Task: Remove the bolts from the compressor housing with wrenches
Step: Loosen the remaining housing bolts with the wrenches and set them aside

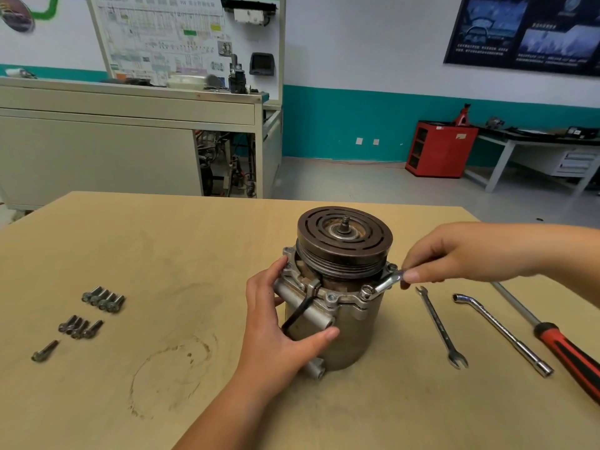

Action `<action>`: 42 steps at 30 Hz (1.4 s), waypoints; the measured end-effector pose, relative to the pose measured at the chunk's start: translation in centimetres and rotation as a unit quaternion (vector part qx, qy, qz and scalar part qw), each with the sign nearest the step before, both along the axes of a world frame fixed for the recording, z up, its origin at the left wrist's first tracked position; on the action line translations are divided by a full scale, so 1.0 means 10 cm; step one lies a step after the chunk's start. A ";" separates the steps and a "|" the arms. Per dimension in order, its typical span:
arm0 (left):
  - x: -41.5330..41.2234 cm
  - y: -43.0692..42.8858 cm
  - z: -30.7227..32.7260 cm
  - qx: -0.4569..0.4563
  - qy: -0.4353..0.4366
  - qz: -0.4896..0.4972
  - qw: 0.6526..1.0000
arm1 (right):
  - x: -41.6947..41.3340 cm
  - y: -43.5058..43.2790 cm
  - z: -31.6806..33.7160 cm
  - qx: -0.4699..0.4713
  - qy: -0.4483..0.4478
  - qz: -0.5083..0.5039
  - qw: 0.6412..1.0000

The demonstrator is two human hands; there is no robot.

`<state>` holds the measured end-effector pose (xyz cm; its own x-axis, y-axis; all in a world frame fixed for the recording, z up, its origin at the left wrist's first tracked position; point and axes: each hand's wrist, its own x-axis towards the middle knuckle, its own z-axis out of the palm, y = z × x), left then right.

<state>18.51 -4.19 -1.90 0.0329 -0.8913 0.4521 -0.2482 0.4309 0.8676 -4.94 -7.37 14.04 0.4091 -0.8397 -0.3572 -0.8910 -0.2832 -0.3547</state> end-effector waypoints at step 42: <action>-0.01 -0.04 -0.10 -0.027 0.004 0.012 1.000 | 0.82 0.89 -0.43 0.288 -0.622 -0.239 0.688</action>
